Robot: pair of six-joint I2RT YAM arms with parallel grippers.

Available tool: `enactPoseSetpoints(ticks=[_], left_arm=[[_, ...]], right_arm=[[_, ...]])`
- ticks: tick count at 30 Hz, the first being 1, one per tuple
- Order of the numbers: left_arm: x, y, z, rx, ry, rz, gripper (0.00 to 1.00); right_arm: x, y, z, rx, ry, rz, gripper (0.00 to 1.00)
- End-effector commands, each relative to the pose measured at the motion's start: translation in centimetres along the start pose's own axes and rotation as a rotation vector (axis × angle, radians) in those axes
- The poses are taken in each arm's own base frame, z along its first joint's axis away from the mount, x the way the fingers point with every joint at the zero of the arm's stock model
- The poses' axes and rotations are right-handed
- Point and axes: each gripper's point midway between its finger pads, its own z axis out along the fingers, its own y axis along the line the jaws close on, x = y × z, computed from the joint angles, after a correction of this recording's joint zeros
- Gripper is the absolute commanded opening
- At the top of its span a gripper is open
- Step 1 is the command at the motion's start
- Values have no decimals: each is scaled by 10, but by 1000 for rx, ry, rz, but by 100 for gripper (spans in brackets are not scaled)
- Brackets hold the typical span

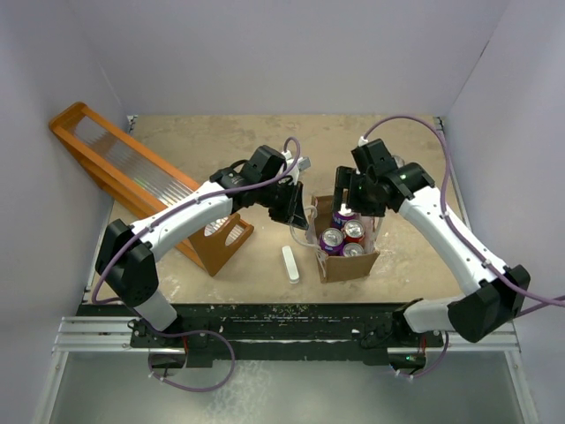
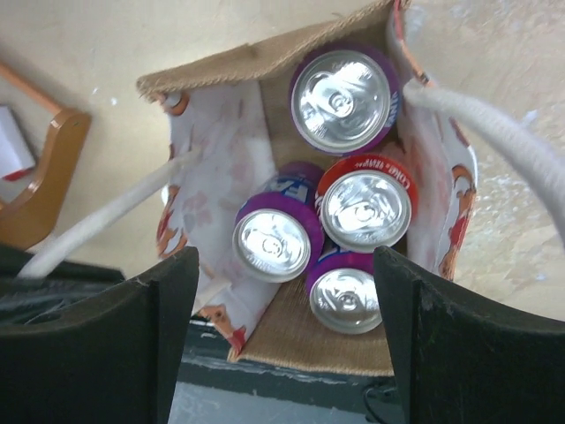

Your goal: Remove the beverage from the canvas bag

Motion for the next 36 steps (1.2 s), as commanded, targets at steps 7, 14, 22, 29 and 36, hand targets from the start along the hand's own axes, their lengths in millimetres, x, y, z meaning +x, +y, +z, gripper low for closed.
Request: enactPoseSetpoints(ticks=[7, 14, 22, 29, 36], left_arm=[[-10, -7, -12, 1, -56, 7, 0], [-13, -10, -14, -4, -54, 4, 0], [-11, -5, -14, -26, -39, 11, 0], [-7, -1, -12, -39, -17, 27, 0], [-6, 1, -14, -48, -6, 52, 0]], right_arm=[[-29, -23, 47, 211, -56, -78, 81], [-31, -24, 68, 231, -60, -84, 81], [-15, -32, 97, 268, 0, -93, 80], [-10, -31, 120, 272, 26, -78, 80], [2, -36, 138, 297, 60, -59, 80]])
